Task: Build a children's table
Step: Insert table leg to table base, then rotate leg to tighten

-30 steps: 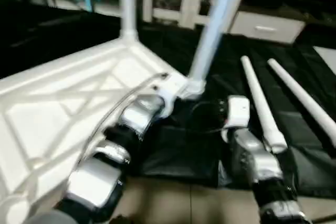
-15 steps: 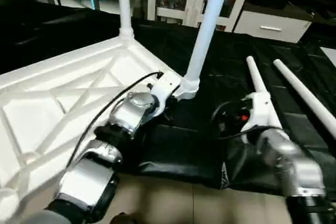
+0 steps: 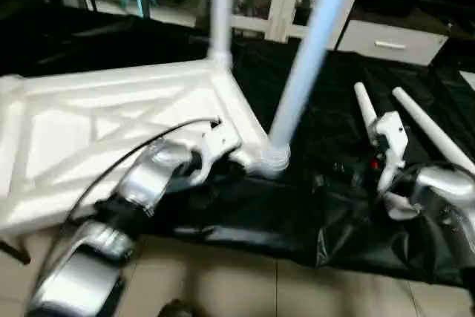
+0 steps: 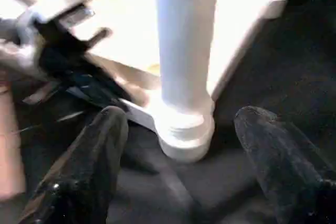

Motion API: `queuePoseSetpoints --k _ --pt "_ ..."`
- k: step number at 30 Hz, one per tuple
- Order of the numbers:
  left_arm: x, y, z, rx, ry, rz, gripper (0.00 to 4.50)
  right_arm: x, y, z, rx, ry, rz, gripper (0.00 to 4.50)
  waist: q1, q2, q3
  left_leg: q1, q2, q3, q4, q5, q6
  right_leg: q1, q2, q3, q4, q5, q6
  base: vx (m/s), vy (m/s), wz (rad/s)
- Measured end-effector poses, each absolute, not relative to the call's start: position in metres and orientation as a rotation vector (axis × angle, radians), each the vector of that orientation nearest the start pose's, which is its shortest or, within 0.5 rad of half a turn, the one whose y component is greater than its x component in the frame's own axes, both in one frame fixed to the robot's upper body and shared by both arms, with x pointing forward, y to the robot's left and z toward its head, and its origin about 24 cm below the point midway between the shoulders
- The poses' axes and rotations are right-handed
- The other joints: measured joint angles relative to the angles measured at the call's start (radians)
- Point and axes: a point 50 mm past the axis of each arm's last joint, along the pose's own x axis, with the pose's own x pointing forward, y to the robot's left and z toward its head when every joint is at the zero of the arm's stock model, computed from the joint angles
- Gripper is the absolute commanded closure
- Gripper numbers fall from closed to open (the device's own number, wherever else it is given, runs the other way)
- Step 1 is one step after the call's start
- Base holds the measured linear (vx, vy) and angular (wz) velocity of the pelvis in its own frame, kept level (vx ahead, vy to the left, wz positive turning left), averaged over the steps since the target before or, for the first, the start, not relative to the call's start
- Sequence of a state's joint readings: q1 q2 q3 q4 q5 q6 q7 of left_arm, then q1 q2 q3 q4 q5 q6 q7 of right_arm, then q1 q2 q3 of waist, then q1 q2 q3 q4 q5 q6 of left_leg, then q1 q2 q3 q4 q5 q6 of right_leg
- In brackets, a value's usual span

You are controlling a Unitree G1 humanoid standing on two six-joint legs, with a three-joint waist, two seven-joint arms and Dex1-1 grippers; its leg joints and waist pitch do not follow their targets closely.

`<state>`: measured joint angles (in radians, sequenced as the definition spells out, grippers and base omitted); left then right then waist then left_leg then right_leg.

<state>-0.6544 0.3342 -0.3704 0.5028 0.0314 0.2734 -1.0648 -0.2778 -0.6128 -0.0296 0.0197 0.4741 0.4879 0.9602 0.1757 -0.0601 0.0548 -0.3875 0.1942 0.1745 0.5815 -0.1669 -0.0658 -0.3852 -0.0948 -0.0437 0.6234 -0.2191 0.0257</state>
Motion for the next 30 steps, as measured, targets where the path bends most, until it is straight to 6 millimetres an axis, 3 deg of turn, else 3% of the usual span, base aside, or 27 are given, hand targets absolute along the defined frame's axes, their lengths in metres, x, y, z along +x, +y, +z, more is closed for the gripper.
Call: queuePoseSetpoints --k 5,9,19,30 --pt "0.313 0.104 0.065 0.48 0.491 -1.401 4.5 0.271 -0.219 0.114 -0.04 0.299 1.067 0.29 -0.001 0.0 0.0 0.001 0.0 0.0 0.006 0.0 0.001 0.001 -0.001 0.001 0.003 0.001 -0.002 0.0 0.0 0.0" --pt "0.308 0.101 0.064 0.48 0.5 -1.452 4.5 0.266 -0.214 0.106 -0.102 0.344 1.141 0.07 -0.006 0.0 0.0 0.002 0.001 0.0 0.006 0.0 0.0 0.002 0.0 0.001 0.005 0.003 -0.003 0.0 0.0 0.0" --pt "0.308 0.099 0.064 0.484 0.5 -1.461 4.5 0.275 -0.192 0.09 -0.23 0.338 1.228 0.07 -0.005 0.0 0.0 0.002 0.002 0.001 0.009 0.0 0.0 0.002 0.0 0.001 0.006 0.003 -0.004 0.0 0.0 0.0" --pt "0.308 0.099 0.064 0.493 0.498 -1.461 4.5 0.288 -0.184 0.08 -0.271 0.345 1.257 0.07 -0.004 0.0 0.0 0.001 0.002 0.001 0.01 0.001 0.001 0.002 0.0 0.001 0.007 0.003 -0.004 0.0 0.0 0.0"
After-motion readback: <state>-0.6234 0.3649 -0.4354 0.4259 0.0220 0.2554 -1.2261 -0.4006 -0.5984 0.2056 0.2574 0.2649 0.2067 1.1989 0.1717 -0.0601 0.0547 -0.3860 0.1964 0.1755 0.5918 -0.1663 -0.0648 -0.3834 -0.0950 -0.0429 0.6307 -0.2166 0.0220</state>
